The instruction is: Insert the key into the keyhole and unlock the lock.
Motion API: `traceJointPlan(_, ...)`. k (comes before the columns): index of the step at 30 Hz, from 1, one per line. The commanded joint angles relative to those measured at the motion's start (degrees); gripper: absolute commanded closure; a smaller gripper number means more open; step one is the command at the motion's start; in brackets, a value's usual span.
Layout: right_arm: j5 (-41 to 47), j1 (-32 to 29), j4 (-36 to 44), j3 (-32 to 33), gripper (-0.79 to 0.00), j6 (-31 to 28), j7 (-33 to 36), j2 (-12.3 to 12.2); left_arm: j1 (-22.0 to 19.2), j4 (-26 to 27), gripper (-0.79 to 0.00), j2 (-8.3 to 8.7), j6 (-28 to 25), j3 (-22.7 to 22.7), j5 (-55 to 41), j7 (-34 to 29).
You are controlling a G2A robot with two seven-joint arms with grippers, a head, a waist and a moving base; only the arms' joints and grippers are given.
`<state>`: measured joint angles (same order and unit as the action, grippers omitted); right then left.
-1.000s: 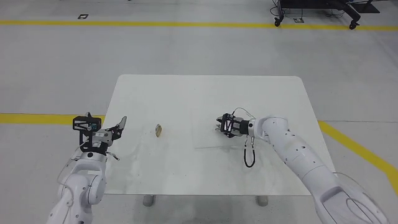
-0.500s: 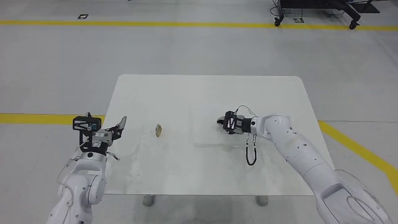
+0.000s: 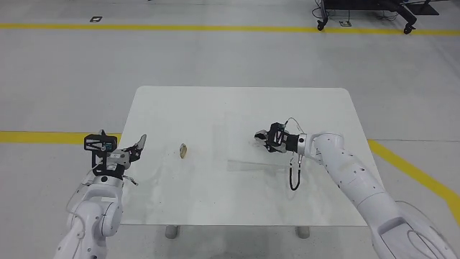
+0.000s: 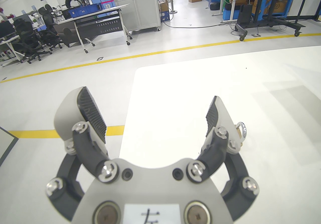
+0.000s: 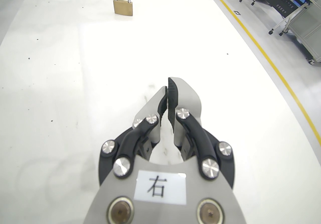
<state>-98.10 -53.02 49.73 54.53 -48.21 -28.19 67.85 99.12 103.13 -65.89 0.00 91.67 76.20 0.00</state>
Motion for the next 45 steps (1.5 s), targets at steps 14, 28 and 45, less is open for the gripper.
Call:
traceJointPlan(14,-0.02,0.01,0.00,-0.01,0.000,0.01,-0.02,0.00,-8.98,4.29,-0.785,-0.43,-9.31,-12.75,12.15,-10.85)
traceJointPlan(28,-0.02,0.01,0.00,-0.01,0.000,0.01,-0.02,0.00,-35.05,-17.17,-0.785,-7.33,-6.66,-42.93,15.91,-17.66)
traceJointPlan(45,-0.02,0.01,0.00,-0.01,0.000,0.01,-0.02,0.00,-41.20,-35.18,-0.785,-12.20,-0.91,-52.03,21.88,-16.58)
